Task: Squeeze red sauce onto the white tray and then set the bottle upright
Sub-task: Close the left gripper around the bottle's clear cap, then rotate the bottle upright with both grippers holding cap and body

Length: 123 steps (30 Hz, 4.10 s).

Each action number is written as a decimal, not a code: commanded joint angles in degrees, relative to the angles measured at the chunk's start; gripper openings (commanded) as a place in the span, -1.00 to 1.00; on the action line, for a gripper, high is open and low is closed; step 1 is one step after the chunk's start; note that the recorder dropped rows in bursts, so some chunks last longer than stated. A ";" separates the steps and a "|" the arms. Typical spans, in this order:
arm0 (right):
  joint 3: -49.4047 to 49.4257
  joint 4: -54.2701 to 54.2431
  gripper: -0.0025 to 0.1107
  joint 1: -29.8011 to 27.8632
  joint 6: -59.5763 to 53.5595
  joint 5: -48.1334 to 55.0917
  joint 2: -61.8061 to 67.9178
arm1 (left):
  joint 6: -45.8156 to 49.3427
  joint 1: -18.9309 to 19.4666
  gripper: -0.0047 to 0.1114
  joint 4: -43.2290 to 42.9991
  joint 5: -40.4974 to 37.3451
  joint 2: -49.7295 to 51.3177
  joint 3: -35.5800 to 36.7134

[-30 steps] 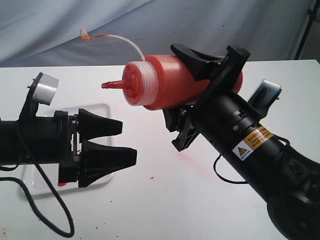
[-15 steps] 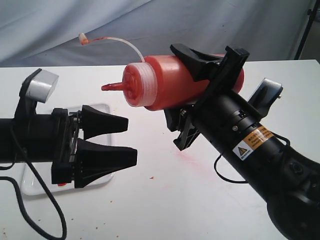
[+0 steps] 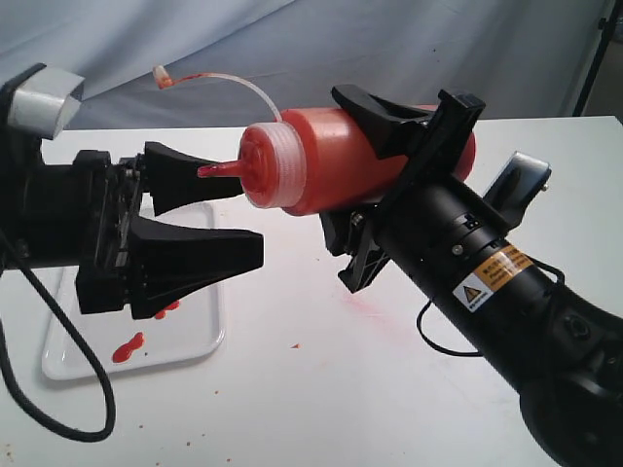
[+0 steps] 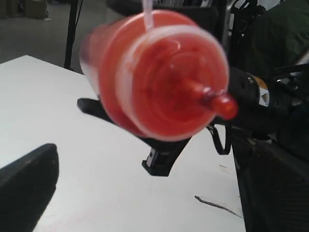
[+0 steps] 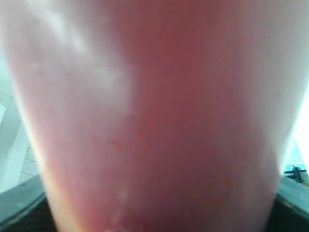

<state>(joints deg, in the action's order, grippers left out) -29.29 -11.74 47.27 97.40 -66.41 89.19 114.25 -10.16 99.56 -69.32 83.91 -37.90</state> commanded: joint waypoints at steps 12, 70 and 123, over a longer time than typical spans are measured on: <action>-0.80 1.06 -0.96 0.14 -1.69 -3.55 -0.90 | 0.12 -0.10 0.88 0.39 -0.65 -4.92 -1.49; -0.80 1.32 -0.96 0.14 -2.06 -3.55 -0.90 | 3.55 -8.79 -0.92 -0.91 13.76 -4.61 -8.40; -0.80 15.25 0.31 0.14 -4.89 -3.55 -0.90 | -18.09 -8.79 -0.92 -17.06 19.38 -4.61 -20.41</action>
<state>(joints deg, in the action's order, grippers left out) -29.77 -5.84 46.87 95.69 -67.88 88.95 96.53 -18.74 79.74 -54.76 79.62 -57.55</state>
